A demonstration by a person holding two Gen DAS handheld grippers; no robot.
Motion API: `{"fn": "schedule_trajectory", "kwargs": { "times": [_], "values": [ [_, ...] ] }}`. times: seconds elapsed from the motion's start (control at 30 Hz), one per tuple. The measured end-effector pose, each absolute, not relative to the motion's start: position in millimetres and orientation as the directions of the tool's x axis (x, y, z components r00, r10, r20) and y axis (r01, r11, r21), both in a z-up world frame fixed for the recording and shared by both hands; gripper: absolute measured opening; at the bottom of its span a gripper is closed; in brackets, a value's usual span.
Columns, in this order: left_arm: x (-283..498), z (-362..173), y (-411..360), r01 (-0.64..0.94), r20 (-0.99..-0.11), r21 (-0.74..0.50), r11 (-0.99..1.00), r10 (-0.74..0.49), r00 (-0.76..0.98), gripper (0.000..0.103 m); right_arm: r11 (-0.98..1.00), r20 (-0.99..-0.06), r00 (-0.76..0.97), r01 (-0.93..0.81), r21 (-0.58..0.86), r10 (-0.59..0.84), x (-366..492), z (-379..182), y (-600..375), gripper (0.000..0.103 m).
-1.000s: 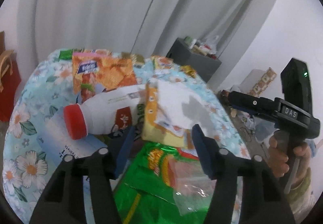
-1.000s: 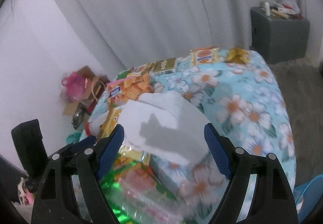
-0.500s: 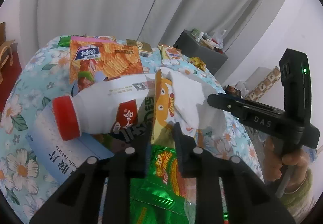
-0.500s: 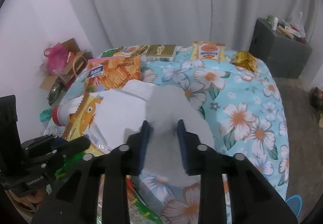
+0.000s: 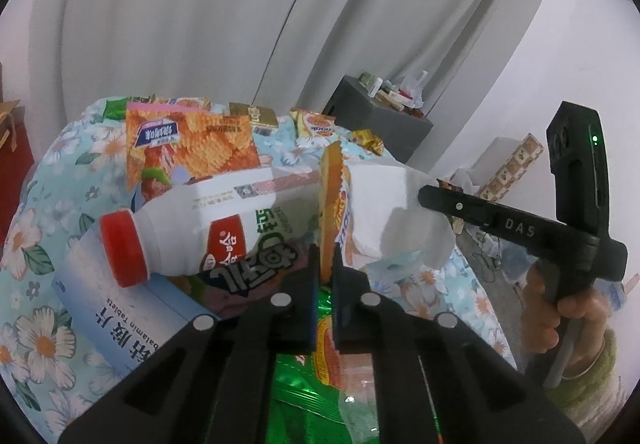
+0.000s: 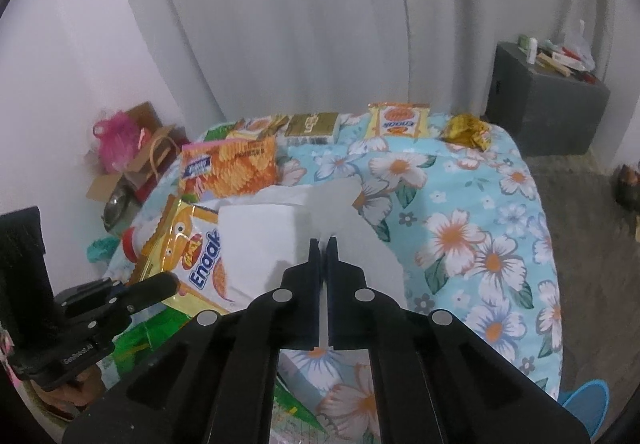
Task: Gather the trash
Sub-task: 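Grasp the orange snack wrapper with the left tool while the right tool grasps the white tissue, then carry the wrapper and tissue toward the blue wastebasket with both tools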
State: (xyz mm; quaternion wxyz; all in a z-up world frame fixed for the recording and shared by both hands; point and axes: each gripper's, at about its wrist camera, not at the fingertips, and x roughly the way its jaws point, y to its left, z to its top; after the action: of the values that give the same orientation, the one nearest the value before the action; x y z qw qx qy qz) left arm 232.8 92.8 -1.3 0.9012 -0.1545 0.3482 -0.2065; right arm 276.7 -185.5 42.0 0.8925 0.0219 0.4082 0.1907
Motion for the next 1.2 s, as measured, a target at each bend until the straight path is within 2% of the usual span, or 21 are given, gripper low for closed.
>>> {"fn": "schedule_trajectory", "kwargs": {
  "times": [0.27, 0.47, 0.93, 1.2],
  "values": [
    [226.0, 8.4, 95.4, 0.277, -0.53, -0.426, 0.862, -0.485, 0.695, 0.003, 0.91, -0.676, 0.609, -0.292, 0.295, 0.415, 271.4, 55.2, -209.5, 0.001],
    [220.1, 17.1, 95.5, 0.294, -0.505, -0.425, 0.856, -0.493, 0.708, 0.003, 0.836, -0.601, 0.587, -0.314, 0.449, 0.543, 267.9, 67.0, -226.2, 0.001],
    [196.8, 47.8, 97.7, 0.344, -0.428, -0.409, 0.845, -0.511, 0.745, 0.003, 0.802, -0.525, 0.629, -0.301, 0.516, 0.573, 244.8, 89.1, -252.6, 0.001],
    [178.0, 66.8, 83.0, 0.404, -0.402, -0.38, 0.832, -0.542, 0.738, 0.003, 0.815, -0.497, 0.689, -0.245, 0.526, 0.528, 208.4, 98.7, -289.3, 0.001]
  ]
}}
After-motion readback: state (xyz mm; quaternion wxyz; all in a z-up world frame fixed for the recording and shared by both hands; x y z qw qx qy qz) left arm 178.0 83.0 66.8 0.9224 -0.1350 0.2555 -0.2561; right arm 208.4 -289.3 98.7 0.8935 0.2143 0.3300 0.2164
